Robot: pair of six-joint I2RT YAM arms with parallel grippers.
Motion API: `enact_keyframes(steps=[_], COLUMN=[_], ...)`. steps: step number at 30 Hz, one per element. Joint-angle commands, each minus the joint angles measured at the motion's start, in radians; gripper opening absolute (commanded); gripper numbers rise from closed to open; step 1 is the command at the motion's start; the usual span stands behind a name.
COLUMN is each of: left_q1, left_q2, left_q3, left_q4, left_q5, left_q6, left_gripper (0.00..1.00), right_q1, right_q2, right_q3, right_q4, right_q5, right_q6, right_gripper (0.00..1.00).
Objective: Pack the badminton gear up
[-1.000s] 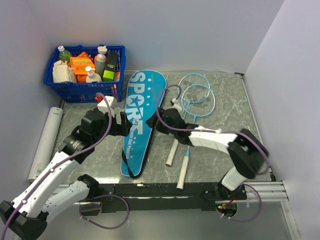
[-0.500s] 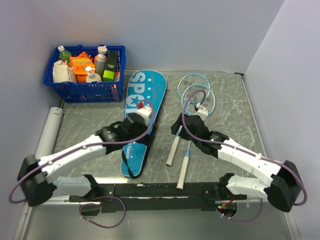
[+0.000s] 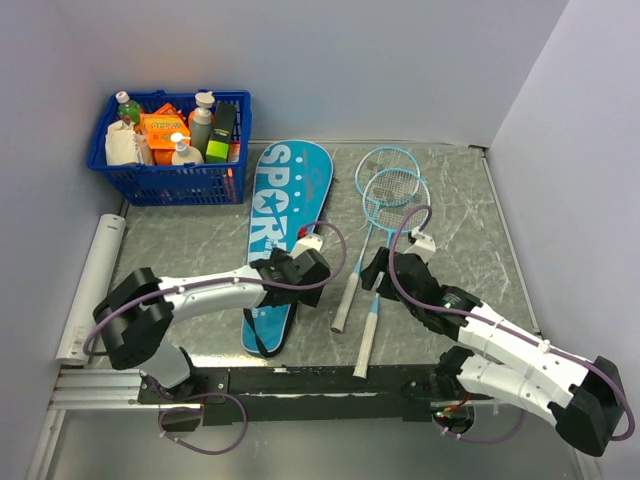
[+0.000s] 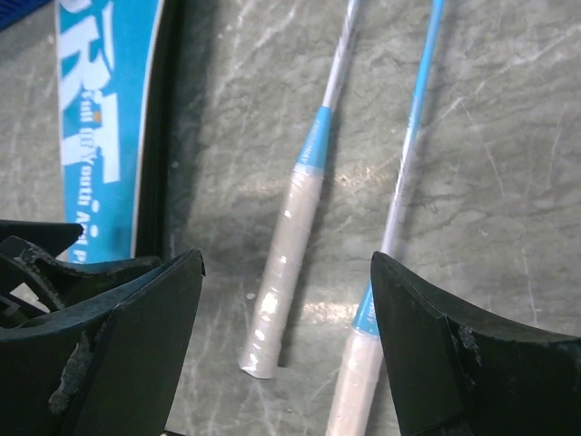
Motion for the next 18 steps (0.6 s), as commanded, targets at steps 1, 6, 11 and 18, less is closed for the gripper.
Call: enact_keyframes(steps=[1,6,11,18], left_q1=[-0.032,-0.038,-0.038,-0.038], left_q2=[0.048,0.021,0.003,-0.002], left_q3=[0.042,-0.019,-0.045,-0.075], left_q4=[-0.018,0.036,0.051,0.071], left_q5=[-0.073,-0.082,-0.079,-0.078], left_q6=[-0.052,-0.067,-0.058,-0.05], left_gripper=[0.96,0.97,0.79,0.65], right_q1=[-0.005,-0.003,-0.005,-0.005], right_q2=[-0.017,-0.026,-0.026,-0.009], right_q3=[-0.025,-0.046,-0.057,-0.06], right_q4=[0.004,0.018,0.033,0.045], right_q5=[0.0,-0.017,-0.032,-0.047], right_q6=[-0.007,0.001,0.004,0.013], right_gripper=[0.82,0.81,0.79,0.77])
